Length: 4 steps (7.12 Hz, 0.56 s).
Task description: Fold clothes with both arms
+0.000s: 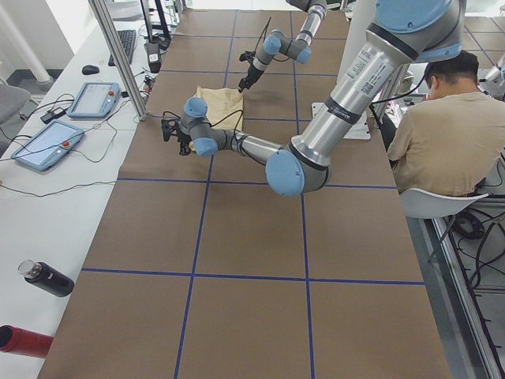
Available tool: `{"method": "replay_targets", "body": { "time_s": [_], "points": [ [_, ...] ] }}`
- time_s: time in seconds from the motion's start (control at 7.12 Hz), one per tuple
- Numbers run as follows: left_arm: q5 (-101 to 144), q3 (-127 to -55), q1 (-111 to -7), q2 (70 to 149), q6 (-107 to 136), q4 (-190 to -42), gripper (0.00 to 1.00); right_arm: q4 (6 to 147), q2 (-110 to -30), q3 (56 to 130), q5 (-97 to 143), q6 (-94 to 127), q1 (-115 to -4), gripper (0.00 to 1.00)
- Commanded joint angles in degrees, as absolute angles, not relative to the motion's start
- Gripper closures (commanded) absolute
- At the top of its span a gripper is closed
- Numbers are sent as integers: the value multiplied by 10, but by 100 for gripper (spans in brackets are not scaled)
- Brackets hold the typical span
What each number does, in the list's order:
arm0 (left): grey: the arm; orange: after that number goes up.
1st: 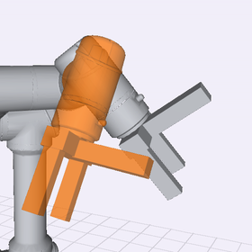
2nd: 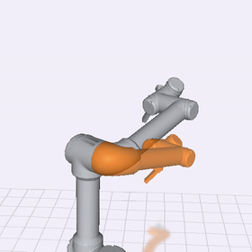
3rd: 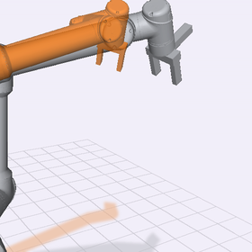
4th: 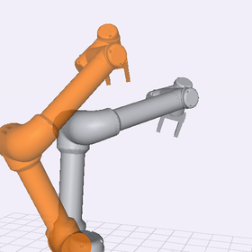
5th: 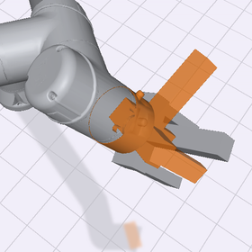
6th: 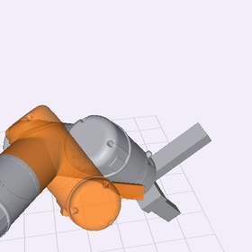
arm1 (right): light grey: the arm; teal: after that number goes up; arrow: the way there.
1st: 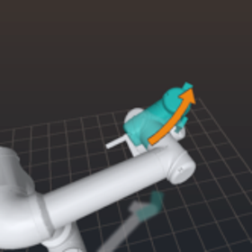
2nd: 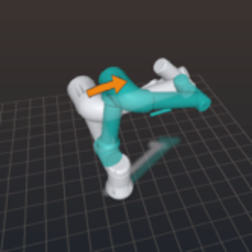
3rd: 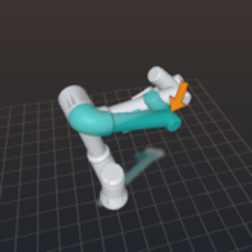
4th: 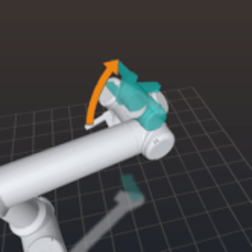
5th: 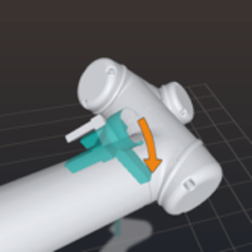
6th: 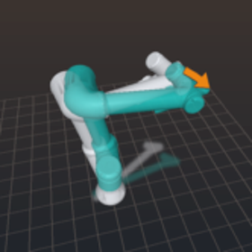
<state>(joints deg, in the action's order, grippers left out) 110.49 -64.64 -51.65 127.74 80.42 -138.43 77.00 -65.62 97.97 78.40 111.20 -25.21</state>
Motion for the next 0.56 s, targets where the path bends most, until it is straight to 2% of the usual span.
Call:
{"method": "replay_targets", "body": {
  "time_s": [0.0,0.14,0.42],
  "points": [
    [1105,-645,-516,1272,804,-1396,35,771,-651,980,784,1113,-260,69],
    [1105,-646,-516,1268,804,-1397,35,771,-650,980,785,1112,-260,100],
    [1104,-646,-515,1268,804,-1397,35,768,-650,980,787,1112,-260,100]
  ]
}}
